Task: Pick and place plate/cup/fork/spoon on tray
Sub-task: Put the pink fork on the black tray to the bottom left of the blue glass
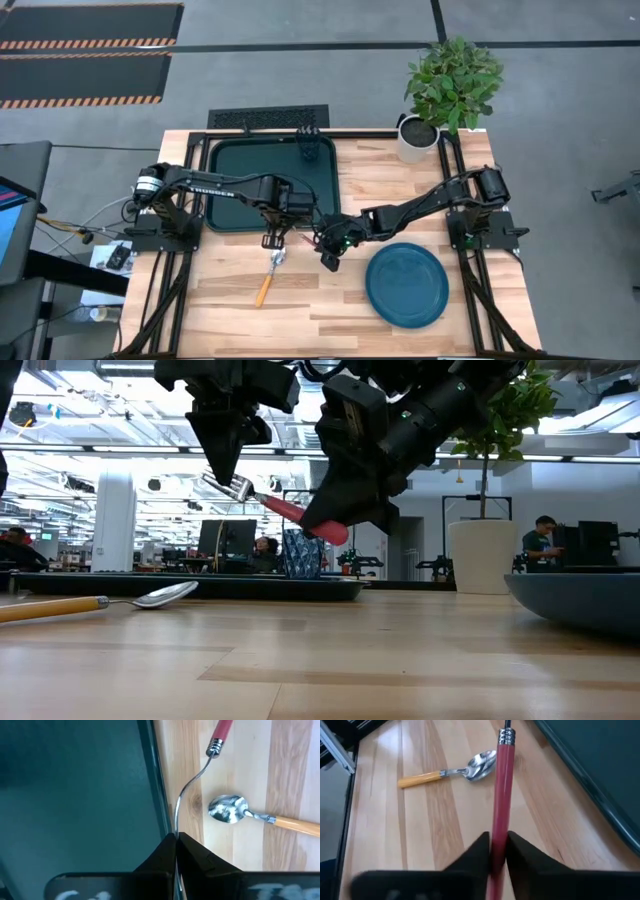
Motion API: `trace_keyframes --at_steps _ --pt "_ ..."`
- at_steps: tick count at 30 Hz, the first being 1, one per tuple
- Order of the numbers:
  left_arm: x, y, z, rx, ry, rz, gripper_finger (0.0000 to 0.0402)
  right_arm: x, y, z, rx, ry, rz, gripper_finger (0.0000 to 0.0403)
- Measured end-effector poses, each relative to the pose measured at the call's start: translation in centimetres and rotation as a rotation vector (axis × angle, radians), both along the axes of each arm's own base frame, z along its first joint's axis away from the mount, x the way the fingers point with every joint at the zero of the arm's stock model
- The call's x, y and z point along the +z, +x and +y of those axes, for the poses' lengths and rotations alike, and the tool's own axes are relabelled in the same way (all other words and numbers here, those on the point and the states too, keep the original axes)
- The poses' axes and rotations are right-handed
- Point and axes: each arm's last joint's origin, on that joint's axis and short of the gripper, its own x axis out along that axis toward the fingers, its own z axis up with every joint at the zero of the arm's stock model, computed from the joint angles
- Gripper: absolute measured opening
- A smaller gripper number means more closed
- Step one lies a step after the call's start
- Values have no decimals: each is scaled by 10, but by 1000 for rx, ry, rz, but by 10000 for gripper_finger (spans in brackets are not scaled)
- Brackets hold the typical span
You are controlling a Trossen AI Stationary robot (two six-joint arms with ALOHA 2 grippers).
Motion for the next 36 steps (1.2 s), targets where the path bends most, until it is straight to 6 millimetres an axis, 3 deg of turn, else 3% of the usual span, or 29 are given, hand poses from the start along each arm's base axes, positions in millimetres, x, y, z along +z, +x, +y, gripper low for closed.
trace_keyframes --at_steps 3,8,12,18,22,26,30,33,36 --pt "0 2 0 8 -5 -19 1 -1 -1 0 1 -4 11 19" --pt "0 4 1 15 33 -39 20 0 0 0 -14 12 3 27" --pt "6 4 1 63 43 -94 71 5 3 0 -12 30 -51 17" --pt "40 -12 5 156 110 -266 174 3 2 -4 -19 59 -83 17" --pt "75 -41 11 310 220 -497 225 -8 -6 -6 -48 127 -183 17" --pt "99 -70 12 408 150 -789 249 -18 -18 -7 -77 205 -299 17" --pt "96 -88 12 463 60 -1015 253 -16 -21 -7 -73 226 -386 17" --pt "80 -99 13 507 6 -1149 253 -7 -19 -4 -57 238 -473 17" --pt "56 -110 15 551 -29 -1175 254 -6 -19 -4 -48 229 -491 17"
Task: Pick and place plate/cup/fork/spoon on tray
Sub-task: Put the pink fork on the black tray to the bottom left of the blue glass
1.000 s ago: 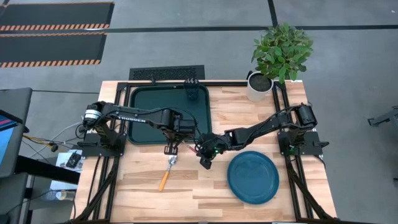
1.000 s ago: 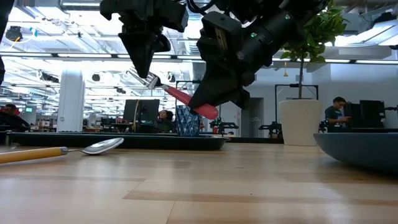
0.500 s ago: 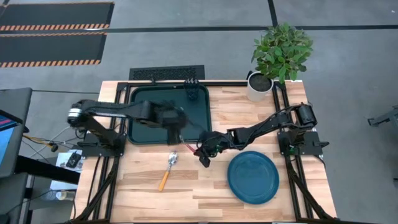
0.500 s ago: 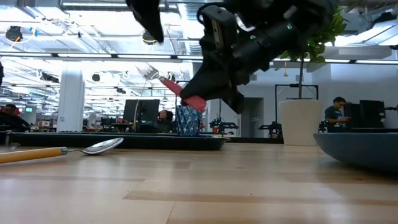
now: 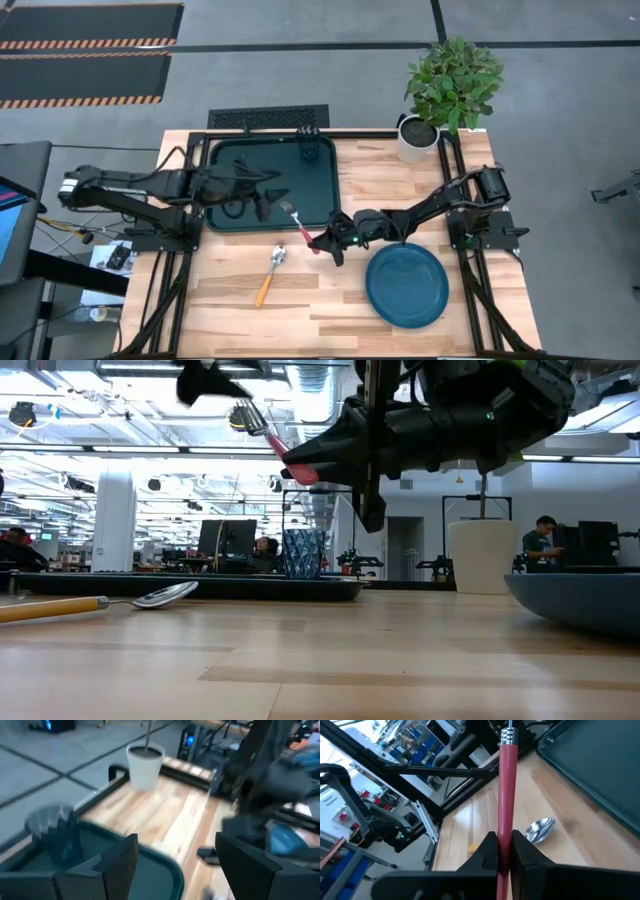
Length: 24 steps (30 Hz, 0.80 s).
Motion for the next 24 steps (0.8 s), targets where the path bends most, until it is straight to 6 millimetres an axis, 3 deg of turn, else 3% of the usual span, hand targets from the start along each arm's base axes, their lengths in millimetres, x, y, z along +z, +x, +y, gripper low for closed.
trace_keyframes --at_steps 4,8,24 --pt "-28 -9 4 23 -71 15 254 0 0 0 -2 4 -1 17" --pt "-43 -8 3 2 -118 -38 254 2 1 -4 -12 6 -15 19" --pt "-63 -5 -1 -12 -129 -196 245 6 2 -8 -24 0 -59 21"
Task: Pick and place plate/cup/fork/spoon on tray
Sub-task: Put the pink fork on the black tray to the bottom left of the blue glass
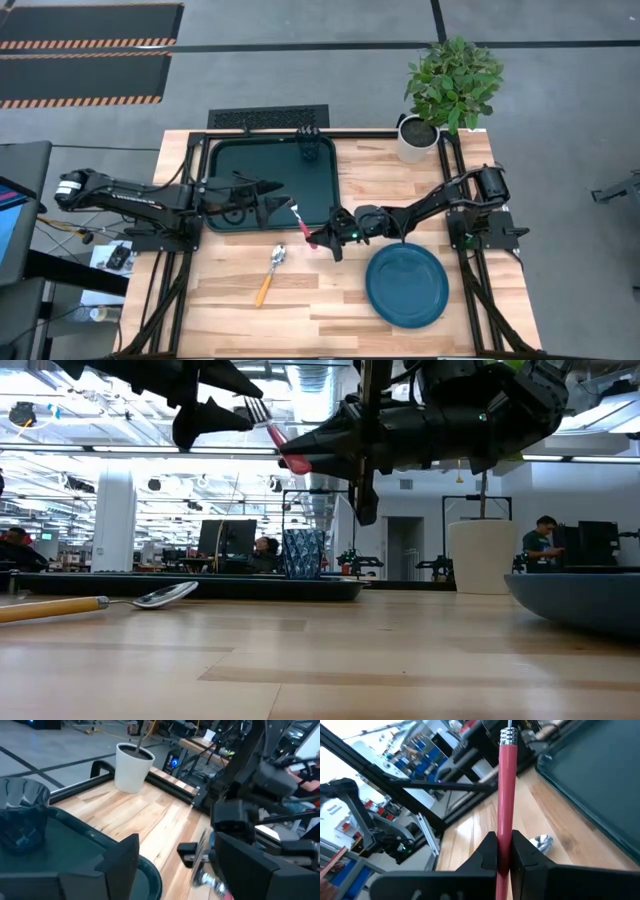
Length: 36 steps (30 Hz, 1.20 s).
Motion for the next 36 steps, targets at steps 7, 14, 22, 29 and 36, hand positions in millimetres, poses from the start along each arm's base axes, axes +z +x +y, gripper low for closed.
trace_keyframes --at_steps 7,14,22,29,36 --pt "-3 0 0 -1 5 6 154 1 0 0 -3 -2 -12 22" --pt "-1 0 0 4 15 -9 58 1 0 -1 -9 -1 -13 22" --pt "2 1 0 -9 31 -34 4 2 0 0 -7 0 -15 23" --pt "2 1 0 -7 31 -35 0 2 0 0 4 -26 -19 84" --pt "7 -3 2 12 73 -48 0 1 1 -5 8 -32 -15 167"
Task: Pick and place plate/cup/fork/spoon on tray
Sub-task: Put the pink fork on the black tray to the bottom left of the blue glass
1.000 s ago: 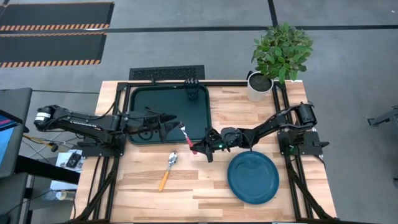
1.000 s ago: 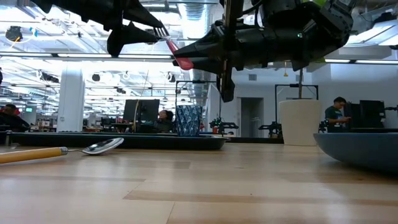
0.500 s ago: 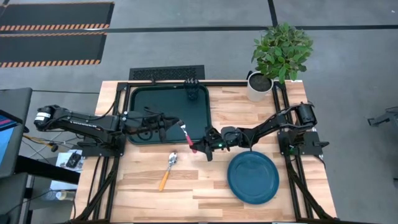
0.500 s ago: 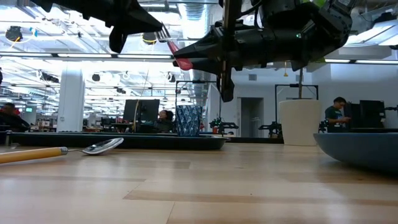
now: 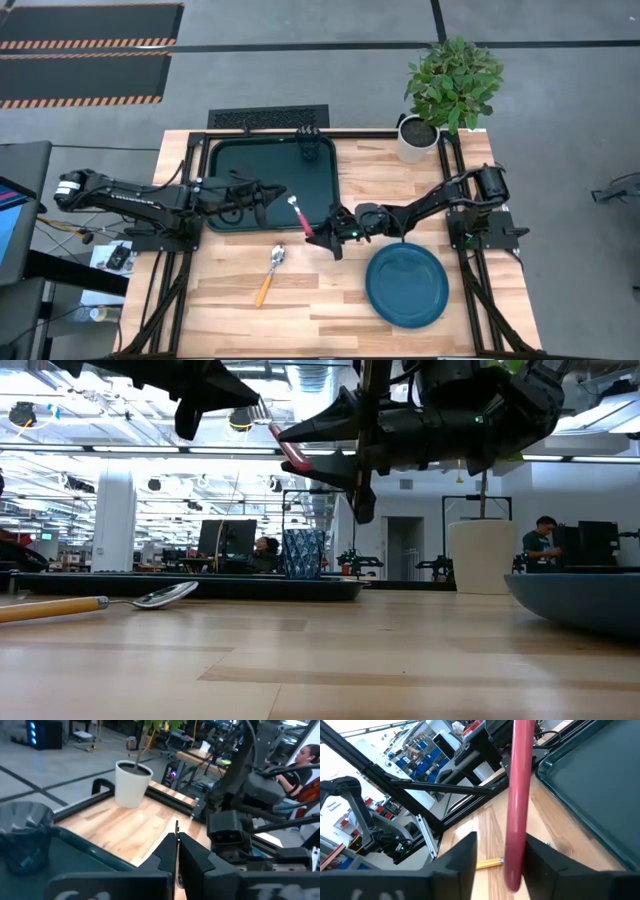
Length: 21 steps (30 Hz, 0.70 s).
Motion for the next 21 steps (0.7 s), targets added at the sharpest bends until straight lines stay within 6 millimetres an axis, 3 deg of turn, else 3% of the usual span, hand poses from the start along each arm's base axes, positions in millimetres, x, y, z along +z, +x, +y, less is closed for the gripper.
trace_keyframes --at_steps 8,14,21 --pt "4 -27 24 102 16 134 0 -2 0 -15 146 25 25 218" --pt "12 -46 52 176 -17 325 0 -5 -1 -17 265 65 69 222" --pt "7 -57 88 147 -84 506 0 -7 -3 -9 349 106 99 215"
